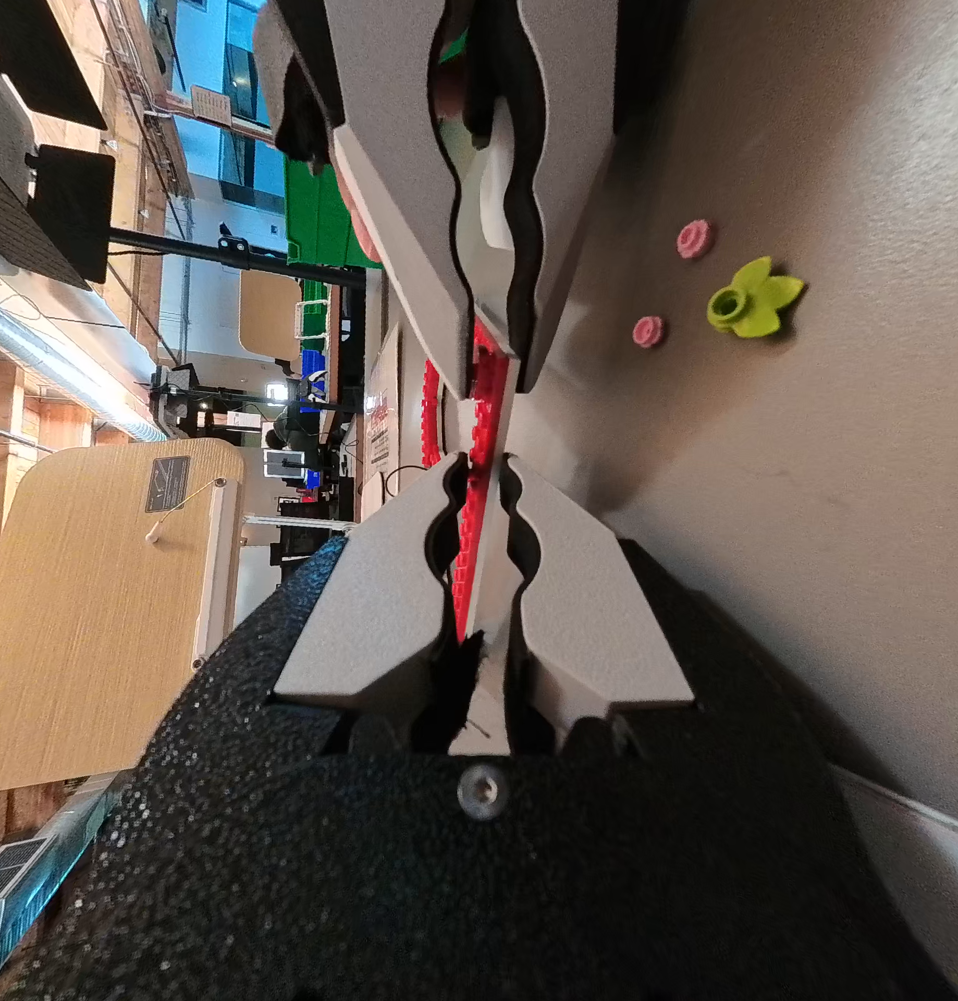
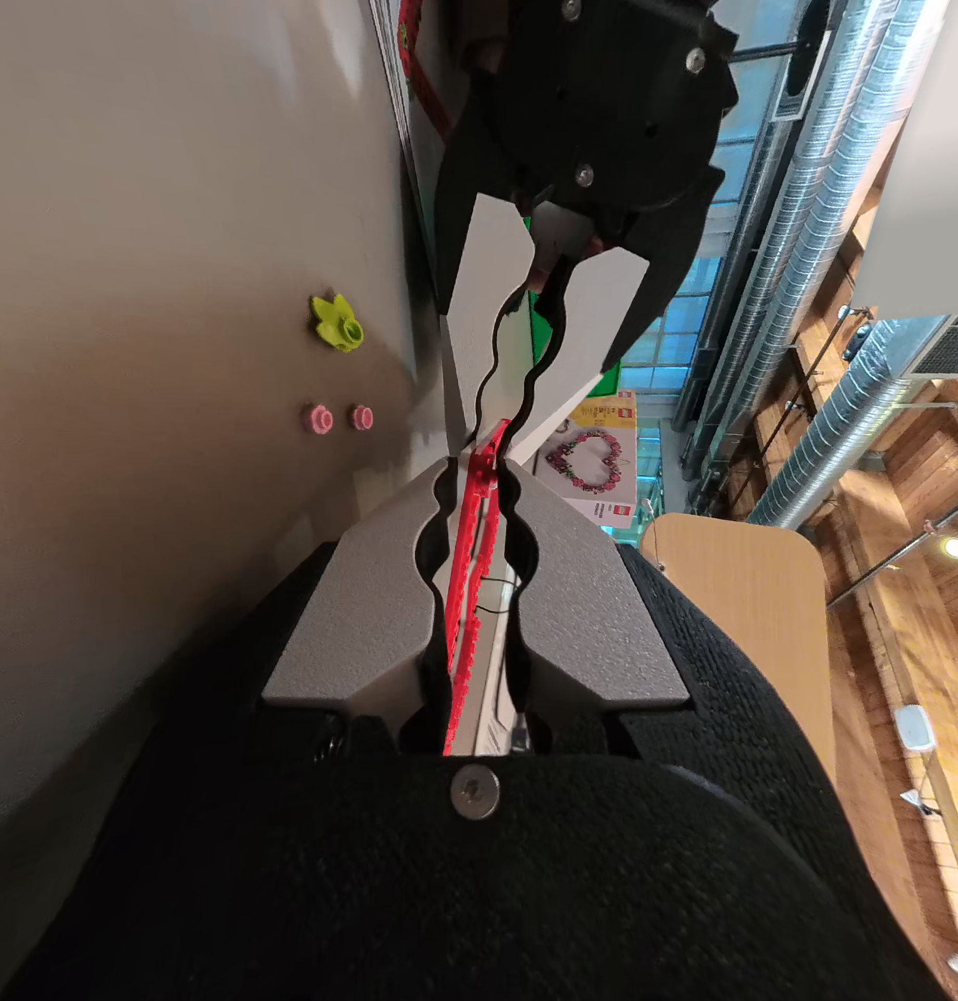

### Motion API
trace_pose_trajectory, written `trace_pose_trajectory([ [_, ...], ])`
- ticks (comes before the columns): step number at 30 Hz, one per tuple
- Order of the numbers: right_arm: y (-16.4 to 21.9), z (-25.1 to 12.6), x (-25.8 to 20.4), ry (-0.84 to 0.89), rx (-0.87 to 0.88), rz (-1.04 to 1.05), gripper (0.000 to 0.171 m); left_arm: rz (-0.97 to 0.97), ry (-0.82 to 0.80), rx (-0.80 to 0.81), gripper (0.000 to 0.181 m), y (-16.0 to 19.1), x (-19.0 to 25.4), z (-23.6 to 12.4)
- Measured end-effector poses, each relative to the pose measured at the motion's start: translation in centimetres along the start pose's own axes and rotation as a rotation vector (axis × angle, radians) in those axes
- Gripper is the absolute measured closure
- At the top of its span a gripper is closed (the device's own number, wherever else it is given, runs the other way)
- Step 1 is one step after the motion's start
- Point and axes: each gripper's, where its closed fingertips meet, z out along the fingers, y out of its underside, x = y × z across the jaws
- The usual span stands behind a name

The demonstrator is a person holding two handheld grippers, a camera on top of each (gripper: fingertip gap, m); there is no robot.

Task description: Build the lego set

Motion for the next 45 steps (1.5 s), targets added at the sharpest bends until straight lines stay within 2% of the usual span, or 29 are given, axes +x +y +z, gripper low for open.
trace_pose_trajectory([
  [15, 0.1, 0.2, 0.3, -0.028, -0.068, 0.05, 0.159, -0.012, 0.0, -0.009, 0.172, 0.3, -0.1, 0.0],
  [23, 0.1, 0.1, 0.1, 0.008, -0.047, -0.01, 0.158, -0.013, -0.003, -0.004, 0.172, 0.2, -0.2, 0.0],
  [31, 0.1, 0.0, 0.8, 0.02, -0.052, 0.043, 0.16, -0.041, -0.01, 0.002, 0.172, 0.2, -0.4, -0.1],
  [36, 0.2, -0.1, 1.1, 0.04, -0.051, 0.057, 0.16, -0.073, -0.013, 0.062, 0.157, -0.7, -0.8, -0.7],
  [40, 0.1, -0.2, 1.4, 0.05, -0.041, 0.074, 0.16, -0.02, -0.046, 0.075, 0.172, -1.1, -1.0, -0.9],
  [45, -0.1, -0.3, 1.7, 0.06, -0.025, 0.1, 0.159, 0.042, -0.09, 0.069, 0.175, -1.2, -1.4, -1.0],
])
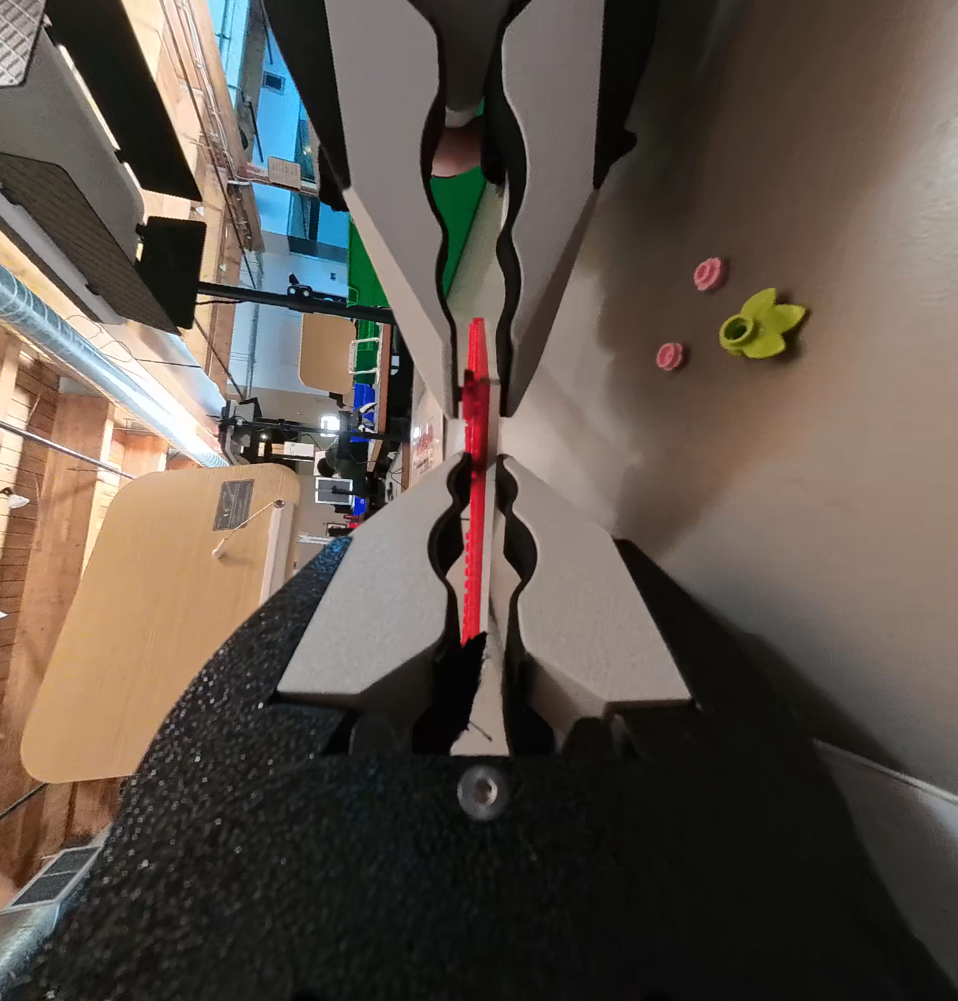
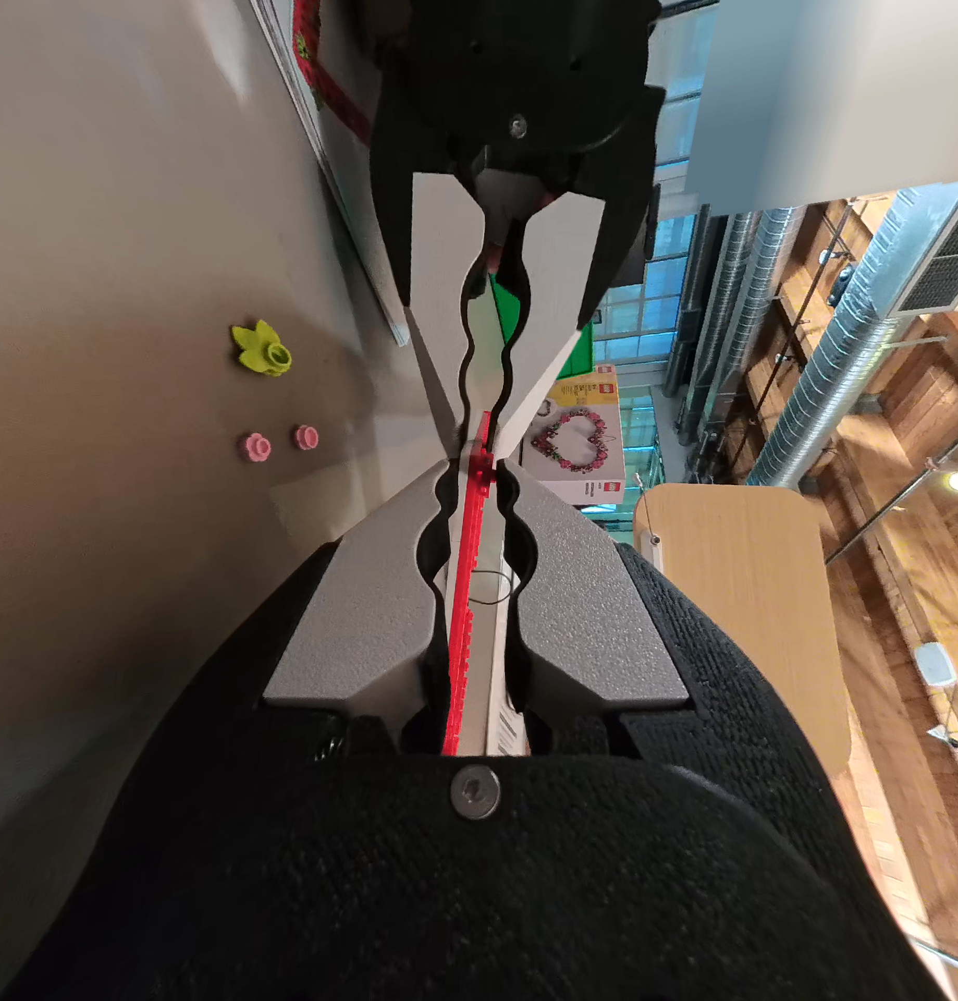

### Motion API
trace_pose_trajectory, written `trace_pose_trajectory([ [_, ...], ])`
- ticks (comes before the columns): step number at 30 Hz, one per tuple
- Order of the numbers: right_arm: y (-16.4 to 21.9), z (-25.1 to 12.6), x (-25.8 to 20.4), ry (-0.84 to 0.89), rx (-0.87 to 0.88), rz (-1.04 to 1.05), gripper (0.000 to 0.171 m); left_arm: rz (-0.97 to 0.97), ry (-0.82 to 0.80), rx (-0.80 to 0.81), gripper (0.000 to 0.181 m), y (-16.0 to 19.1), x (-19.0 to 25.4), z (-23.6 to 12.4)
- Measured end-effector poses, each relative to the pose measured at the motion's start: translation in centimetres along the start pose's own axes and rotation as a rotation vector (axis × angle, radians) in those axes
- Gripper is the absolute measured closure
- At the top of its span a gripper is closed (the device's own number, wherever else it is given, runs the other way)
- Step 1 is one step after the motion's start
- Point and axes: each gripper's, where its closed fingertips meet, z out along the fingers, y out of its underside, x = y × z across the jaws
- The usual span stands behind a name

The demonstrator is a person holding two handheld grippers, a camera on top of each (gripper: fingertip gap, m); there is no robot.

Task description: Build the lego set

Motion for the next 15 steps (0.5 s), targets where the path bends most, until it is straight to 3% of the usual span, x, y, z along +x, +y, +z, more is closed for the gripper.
trace_pose_trajectory([
  [15, 0.27, 0.19, -0.18, 0.006, -0.018, -0.027, 0.158, -0.027, 0.021, 0.023, 0.175, -0.51, 0.15, -0.08],
])
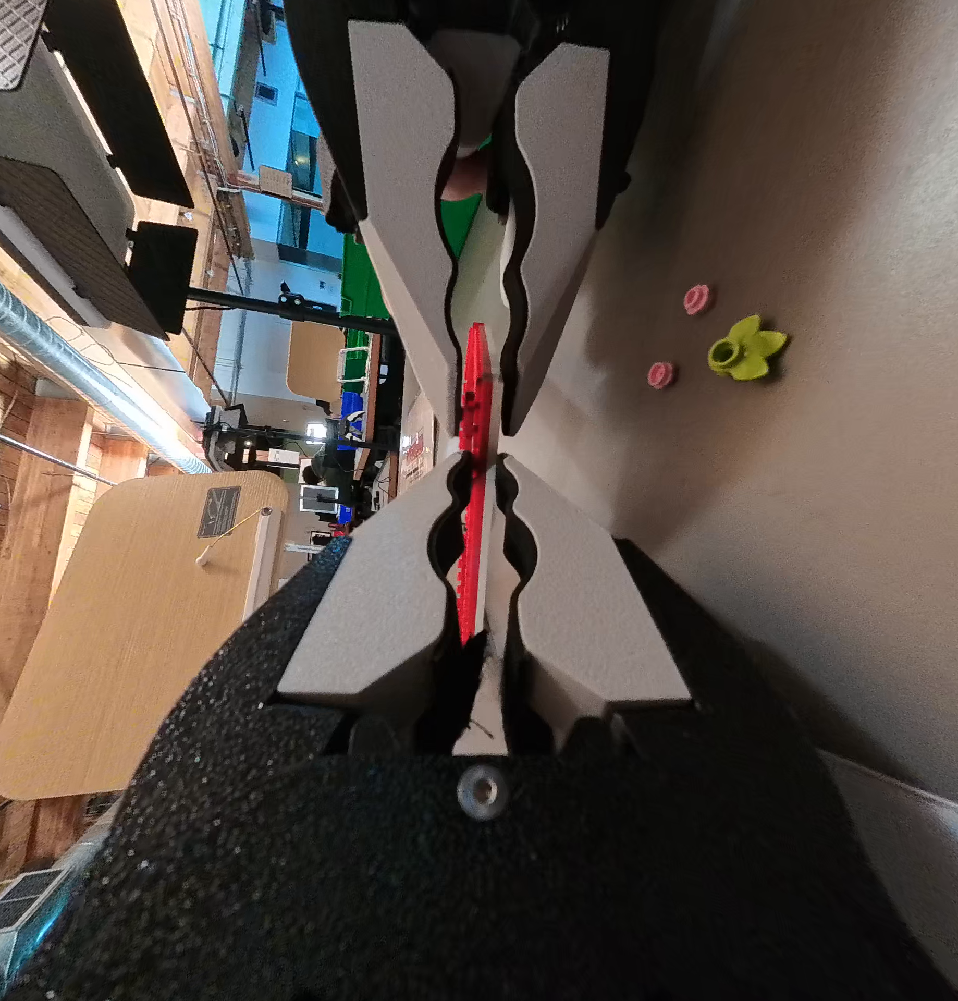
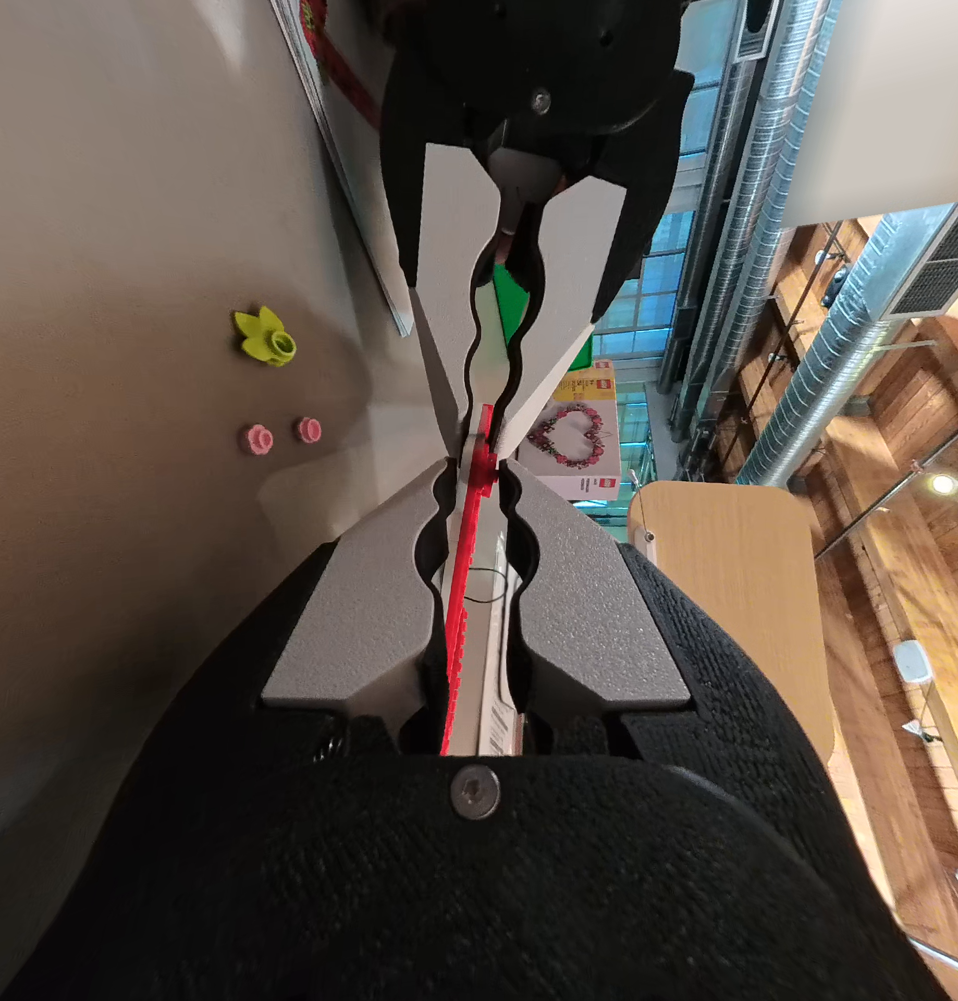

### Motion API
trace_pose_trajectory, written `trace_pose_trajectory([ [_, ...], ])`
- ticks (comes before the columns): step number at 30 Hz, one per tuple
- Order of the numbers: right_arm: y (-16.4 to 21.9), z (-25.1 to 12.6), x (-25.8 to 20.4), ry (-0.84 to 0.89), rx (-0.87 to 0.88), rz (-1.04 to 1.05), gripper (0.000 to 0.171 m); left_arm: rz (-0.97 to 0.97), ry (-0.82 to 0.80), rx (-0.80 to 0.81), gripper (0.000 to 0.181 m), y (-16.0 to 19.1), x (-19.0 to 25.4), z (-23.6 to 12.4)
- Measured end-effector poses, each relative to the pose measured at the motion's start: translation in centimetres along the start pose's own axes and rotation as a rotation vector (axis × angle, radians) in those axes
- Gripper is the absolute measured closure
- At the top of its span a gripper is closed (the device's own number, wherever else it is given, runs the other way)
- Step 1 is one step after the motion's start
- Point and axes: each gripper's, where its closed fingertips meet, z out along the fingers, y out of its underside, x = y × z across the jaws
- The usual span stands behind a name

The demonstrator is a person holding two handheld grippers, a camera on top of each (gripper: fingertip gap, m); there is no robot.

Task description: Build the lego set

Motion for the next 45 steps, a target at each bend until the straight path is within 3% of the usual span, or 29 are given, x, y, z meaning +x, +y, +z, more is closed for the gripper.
trace_pose_trajectory([
  [26, -0.18, -0.33, -0.09, 0.022, 0.003, -0.073, 0.159, -0.006, 0.014, -0.009, 0.175, 0.23, 0.17, 0.01],
  [45, 0.21, -0.2, -0.42, -0.014, -0.114, -0.135, 0.162, -0.003, 0.033, -0.035, 0.174, 0.53, 0.57, 0.14],
])
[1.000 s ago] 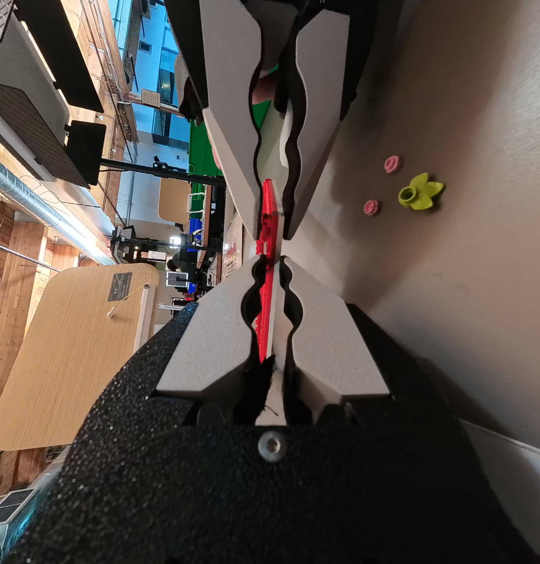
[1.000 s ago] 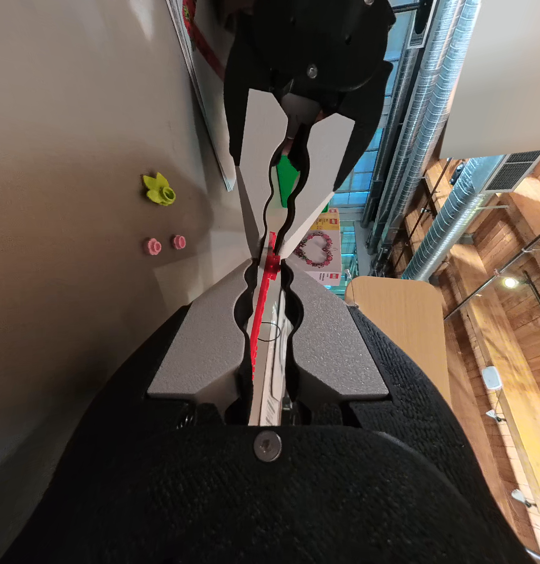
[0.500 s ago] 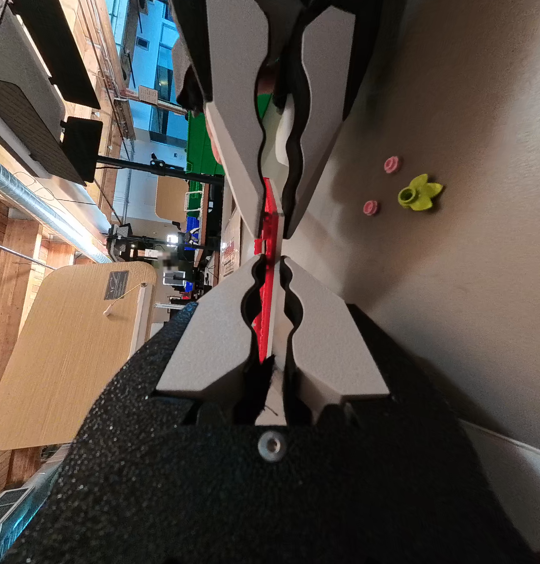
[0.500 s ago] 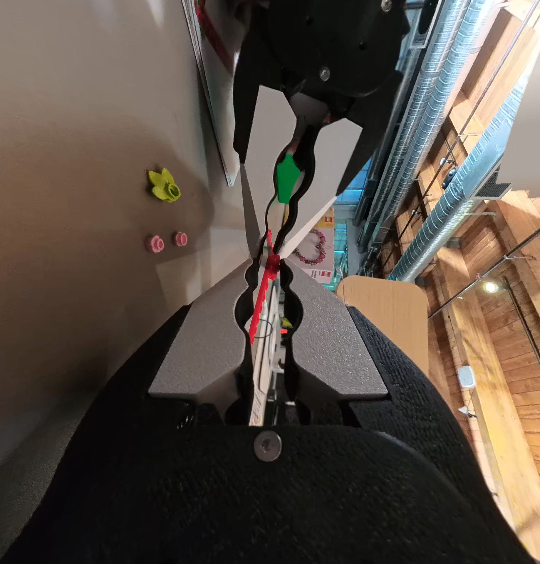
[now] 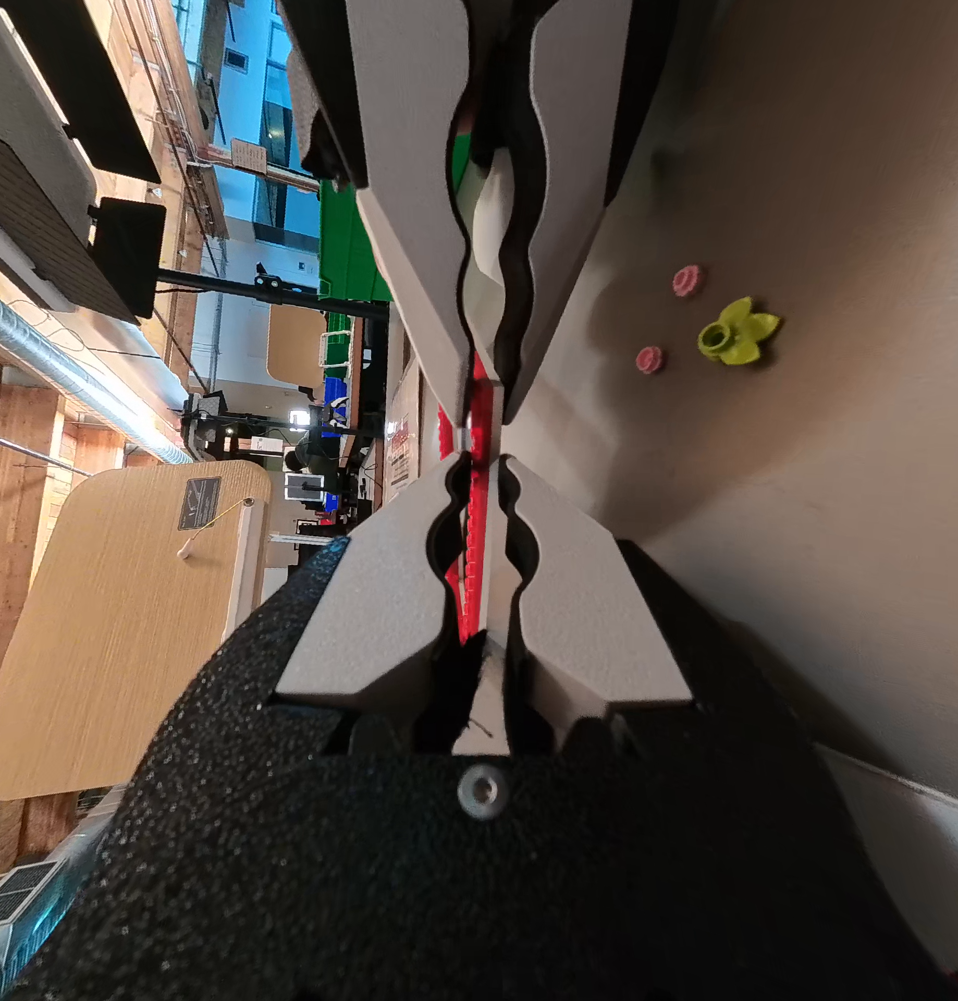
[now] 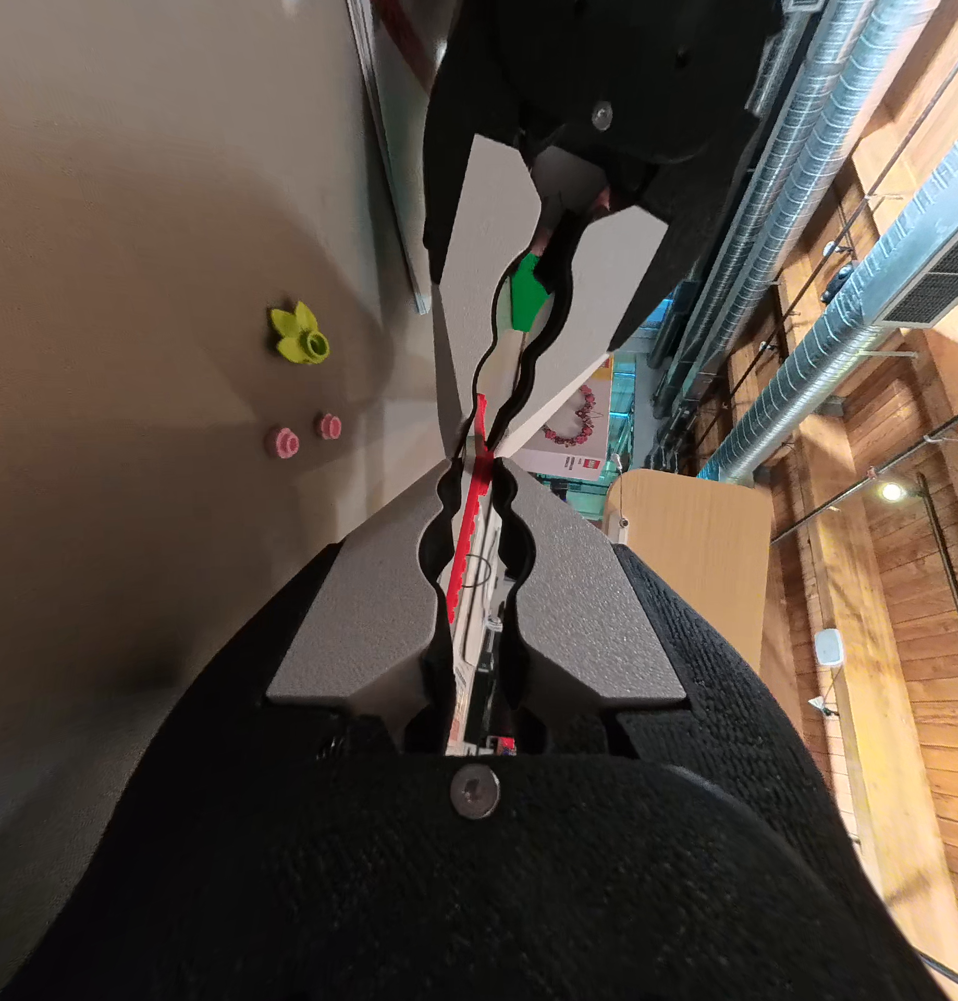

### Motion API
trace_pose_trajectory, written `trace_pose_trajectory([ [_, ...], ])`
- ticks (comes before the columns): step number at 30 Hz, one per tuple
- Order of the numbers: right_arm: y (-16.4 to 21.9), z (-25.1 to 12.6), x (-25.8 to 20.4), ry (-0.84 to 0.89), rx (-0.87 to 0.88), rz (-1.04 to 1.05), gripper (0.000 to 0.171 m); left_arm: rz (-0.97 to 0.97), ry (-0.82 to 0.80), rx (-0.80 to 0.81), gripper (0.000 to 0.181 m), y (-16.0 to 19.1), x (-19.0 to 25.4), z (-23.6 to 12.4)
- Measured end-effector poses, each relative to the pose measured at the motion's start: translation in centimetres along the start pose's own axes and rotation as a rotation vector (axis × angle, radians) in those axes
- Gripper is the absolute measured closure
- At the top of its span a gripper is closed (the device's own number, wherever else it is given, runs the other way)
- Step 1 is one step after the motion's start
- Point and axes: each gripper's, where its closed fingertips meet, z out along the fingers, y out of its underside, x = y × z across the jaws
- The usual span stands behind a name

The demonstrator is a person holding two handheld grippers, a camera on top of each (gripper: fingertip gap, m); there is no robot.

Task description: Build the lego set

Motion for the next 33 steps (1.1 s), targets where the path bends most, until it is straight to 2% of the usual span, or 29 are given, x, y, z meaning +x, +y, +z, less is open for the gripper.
trace_pose_trajectory([
  [5, 0.0, 0.0, 0.0, 0.001, 0.011, 0.005, 0.162, 0.003, 0.002, 0.0, 0.174, 0.0, 0.0, 0.0],
  [8, 0.0, -0.1, 0.0, -0.017, 0.041, 0.13, 0.16, -0.012, -0.003, 0.0, 0.175, 0.0, -0.2, 0.1],
  [10, 0.2, -0.2, 0.2, -0.026, 0.042, 0.21, 0.148, -0.015, -0.002, -0.002, 0.175, 0.1, -0.2, 0.1],
  [13, 0.5, -0.3, 0.4, -0.011, 0.04, 0.235, 0.144, -0.012, 0.002, -0.006, 0.174, 0.2, -0.1, 0.1],
  [18, -0.1, -0.4, 0.1, 0.012, 0.05, 0.124, 0.16, -0.014, -0.002, -0.007, 0.174, 0.2, -0.2, 0.1],
  [29, 0.0, -0.2, -0.2, -0.034, 0.017, 0.187, 0.161, -0.01, 0.004, -0.023, 0.174, 0.4, 0.0, 0.4],
  [31, 0.0, -0.6, 0.3, -0.015, 0.023, 0.22, 0.141, -0.007, 0.013, -0.028, 0.174, 0.5, 0.2, 0.4],
  [33, 0.3, -1.2, 1.0, 0.016, 0.014, 0.318, 0.13, -0.005, 0.032, -0.049, 0.173, 0.8, 0.5, 0.5],
])
